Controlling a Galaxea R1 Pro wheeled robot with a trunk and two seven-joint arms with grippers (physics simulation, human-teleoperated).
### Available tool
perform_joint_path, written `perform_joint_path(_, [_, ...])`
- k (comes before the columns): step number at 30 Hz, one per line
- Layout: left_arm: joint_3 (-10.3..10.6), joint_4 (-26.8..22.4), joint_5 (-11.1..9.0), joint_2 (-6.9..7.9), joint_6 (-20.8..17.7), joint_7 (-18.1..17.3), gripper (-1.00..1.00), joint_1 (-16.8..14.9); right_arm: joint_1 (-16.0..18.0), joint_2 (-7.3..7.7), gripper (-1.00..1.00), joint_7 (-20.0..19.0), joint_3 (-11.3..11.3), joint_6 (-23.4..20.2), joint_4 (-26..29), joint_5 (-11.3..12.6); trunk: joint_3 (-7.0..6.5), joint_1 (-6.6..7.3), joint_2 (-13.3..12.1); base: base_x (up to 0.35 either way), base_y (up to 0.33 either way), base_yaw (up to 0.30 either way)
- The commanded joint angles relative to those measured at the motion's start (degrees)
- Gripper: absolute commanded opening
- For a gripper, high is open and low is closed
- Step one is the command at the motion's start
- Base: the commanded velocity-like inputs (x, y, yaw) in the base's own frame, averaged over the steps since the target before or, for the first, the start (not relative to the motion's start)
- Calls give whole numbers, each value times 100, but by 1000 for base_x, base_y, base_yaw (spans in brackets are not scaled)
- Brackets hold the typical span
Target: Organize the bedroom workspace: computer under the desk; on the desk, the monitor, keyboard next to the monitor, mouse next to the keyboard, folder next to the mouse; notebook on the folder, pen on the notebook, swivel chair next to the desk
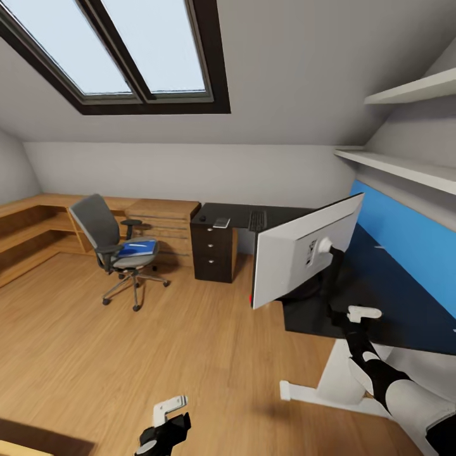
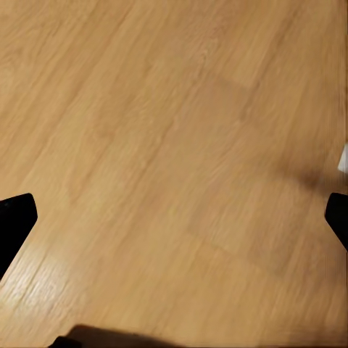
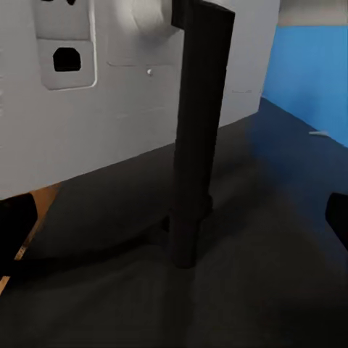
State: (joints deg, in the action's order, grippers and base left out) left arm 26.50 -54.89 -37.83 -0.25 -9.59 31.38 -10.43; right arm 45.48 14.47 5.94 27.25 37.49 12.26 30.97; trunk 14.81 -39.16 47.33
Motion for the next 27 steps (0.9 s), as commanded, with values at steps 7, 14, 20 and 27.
perform_joint_path(7, [189, -48, -28, 7, 1, 33, 100, -5, 13, -128, 100, 78, 20, -380, 71, -18, 8, -2, 6, 47, -3, 0])
perform_joint_path(14, [192, -331, -55, 89, 78, 32, 100, -3, 22, -107, 100, 79, 5, -504, 104, -15, 8, -2, 6, 4, 0, 0])
perform_joint_path(20, [203, -412, -88, 99, 57, 35, 100, -5, 22, -85, 100, 92, 1, -451, 106, -13, 80, -90, 166, 0, 0, 0])
perform_joint_path(27, [203, -410, -97, 92, 53, 43, 100, -5, 14, -72, 100, 114, -8, -83, 57, 18, 206, -244, 447, 0, 0, 0])
